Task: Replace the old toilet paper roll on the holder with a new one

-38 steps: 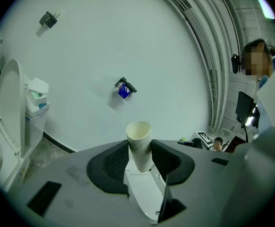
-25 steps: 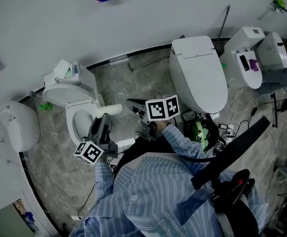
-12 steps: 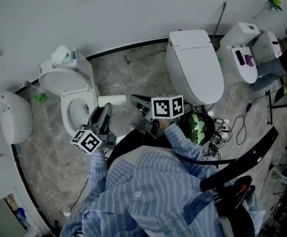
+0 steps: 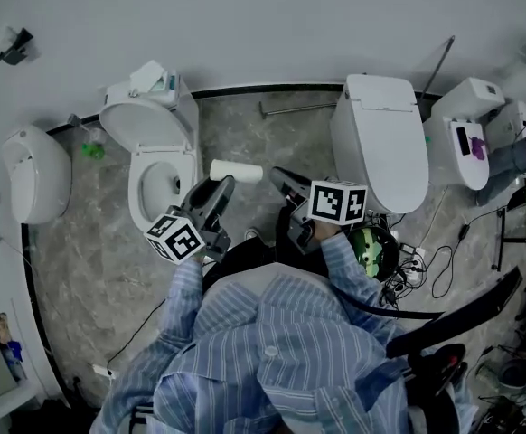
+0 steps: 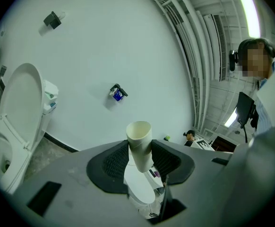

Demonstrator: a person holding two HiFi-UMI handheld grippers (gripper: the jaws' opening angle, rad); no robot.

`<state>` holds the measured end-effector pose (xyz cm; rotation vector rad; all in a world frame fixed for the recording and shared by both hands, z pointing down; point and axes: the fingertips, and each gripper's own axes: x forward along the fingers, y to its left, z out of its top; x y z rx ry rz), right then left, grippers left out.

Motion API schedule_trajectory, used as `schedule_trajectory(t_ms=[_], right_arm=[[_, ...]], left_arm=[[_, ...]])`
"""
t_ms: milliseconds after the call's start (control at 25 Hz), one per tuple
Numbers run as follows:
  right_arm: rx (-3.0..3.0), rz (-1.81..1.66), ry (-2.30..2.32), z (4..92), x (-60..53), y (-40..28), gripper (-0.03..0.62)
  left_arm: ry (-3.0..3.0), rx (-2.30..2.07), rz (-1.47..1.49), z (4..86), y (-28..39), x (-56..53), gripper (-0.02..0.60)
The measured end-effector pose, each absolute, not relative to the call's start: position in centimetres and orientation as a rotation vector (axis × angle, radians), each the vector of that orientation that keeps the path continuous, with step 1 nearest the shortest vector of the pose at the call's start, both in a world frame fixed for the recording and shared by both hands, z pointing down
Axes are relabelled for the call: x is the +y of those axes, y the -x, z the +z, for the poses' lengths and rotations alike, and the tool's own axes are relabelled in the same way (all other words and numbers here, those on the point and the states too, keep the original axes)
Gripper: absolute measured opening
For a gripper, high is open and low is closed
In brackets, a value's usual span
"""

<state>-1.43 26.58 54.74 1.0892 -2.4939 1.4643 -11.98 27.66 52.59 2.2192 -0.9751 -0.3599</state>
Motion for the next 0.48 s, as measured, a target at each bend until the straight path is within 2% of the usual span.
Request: schedule_trajectory(t_ms=[480], right_arm=[[-2.476, 1.443, -1.054, 55.13, 26.65, 2.06, 0.008]], left_arm=[[-2.21, -1.011, -0.389, 52.41, 12.87, 27.91, 0.152]])
